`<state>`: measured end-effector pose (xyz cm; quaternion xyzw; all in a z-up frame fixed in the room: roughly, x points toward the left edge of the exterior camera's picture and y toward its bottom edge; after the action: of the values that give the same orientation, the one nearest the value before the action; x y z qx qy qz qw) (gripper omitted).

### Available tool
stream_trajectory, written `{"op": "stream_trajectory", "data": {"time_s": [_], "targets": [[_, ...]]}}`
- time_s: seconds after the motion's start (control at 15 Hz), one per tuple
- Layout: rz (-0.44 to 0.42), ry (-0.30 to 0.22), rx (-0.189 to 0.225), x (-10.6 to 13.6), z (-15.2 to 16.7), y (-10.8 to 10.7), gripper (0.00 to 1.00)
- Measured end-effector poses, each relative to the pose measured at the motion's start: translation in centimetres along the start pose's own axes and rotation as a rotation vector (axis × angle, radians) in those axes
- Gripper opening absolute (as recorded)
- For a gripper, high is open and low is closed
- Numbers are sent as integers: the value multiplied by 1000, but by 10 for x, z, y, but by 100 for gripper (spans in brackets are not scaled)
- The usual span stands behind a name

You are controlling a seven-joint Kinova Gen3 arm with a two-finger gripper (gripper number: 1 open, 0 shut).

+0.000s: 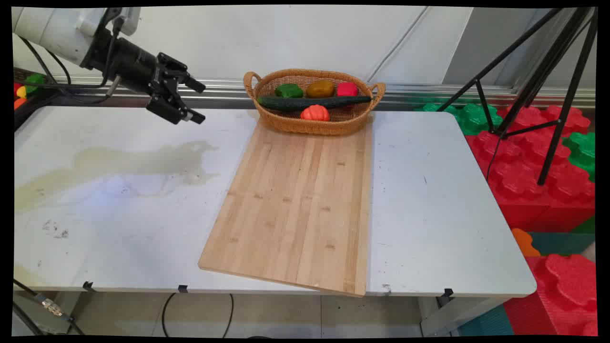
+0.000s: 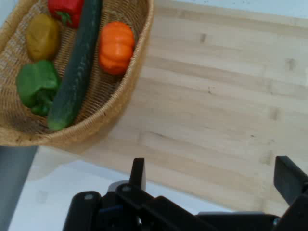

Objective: Pick up the cucumber from the vegetable basket

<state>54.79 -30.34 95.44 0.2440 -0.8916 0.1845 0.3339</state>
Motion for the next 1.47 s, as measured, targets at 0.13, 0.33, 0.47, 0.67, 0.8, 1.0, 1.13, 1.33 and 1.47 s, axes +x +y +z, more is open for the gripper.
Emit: {"op": "stream_trajectory", "data": {"time_s": [0.13, 0.33, 0.47, 0.67, 0.8, 1.0, 1.13, 1.33, 1.47], "targets": [[-1, 6, 22, 1, -2, -6, 100], [20, 10, 78, 6, -1, -21, 100], [44, 10, 112, 11, 3, -32, 100], [85, 2, 155, 18, 17, -48, 100], [111, -9, 172, 21, 30, -57, 100], [145, -23, 189, 26, 51, -68, 100], [168, -34, 198, 30, 69, -75, 100], [197, -50, 196, 36, 95, -82, 100], [213, -61, 191, 39, 111, -86, 100]]}}
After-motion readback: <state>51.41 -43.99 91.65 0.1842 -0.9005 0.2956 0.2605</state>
